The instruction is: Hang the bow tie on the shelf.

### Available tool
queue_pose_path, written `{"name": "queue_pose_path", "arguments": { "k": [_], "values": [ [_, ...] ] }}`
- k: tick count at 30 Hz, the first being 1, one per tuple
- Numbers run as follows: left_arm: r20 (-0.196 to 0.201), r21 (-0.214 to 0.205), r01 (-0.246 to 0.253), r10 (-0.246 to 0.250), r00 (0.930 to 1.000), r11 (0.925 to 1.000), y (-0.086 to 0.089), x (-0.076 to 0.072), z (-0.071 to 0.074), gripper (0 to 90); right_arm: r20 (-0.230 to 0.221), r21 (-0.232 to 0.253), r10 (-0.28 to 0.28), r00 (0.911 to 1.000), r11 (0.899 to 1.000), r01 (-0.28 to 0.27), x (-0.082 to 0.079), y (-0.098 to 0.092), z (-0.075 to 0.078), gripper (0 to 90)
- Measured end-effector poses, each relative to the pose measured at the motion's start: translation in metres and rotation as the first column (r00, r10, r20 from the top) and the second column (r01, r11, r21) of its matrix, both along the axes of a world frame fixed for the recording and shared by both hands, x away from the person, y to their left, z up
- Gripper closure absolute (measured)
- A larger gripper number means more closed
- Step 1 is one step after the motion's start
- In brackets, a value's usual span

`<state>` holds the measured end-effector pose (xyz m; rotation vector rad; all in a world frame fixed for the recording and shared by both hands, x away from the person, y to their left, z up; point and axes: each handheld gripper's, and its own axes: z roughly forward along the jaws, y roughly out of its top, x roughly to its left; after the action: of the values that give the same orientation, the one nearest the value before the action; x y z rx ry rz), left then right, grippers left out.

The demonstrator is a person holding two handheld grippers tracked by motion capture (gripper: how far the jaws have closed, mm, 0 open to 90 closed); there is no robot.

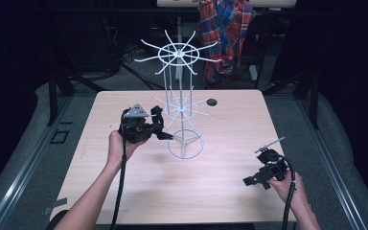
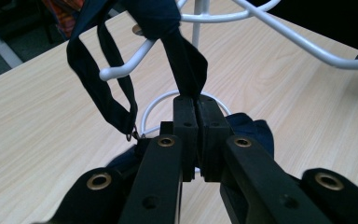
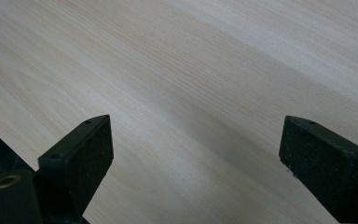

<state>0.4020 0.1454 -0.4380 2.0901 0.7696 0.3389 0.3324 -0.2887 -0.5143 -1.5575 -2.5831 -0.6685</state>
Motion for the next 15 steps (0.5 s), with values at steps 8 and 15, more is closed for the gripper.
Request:
{"name": "queue_pose_path", "arguments": {
  "k": [8, 15],
  "values": [
    [0.001, -0.005, -0.017, 0.017, 0.9999, 0.9998, 0.0003, 0.0041, -0.0057, 87.8, -0.005, -0.009, 0.012, 0.9999, 1.0, -0.012, 0.001, -0.0002, 0.0004, 9.3],
    [0.008, -0.009, -0.033, 0.033, 0.9994, 0.9994, -0.002, 0.0062, -0.0079, 87.9, -0.006, -0.008, 0.011, 0.9999, 1.0, -0.011, 0.0011, -0.0003, 0.0002, 9.3]
  ]
}}
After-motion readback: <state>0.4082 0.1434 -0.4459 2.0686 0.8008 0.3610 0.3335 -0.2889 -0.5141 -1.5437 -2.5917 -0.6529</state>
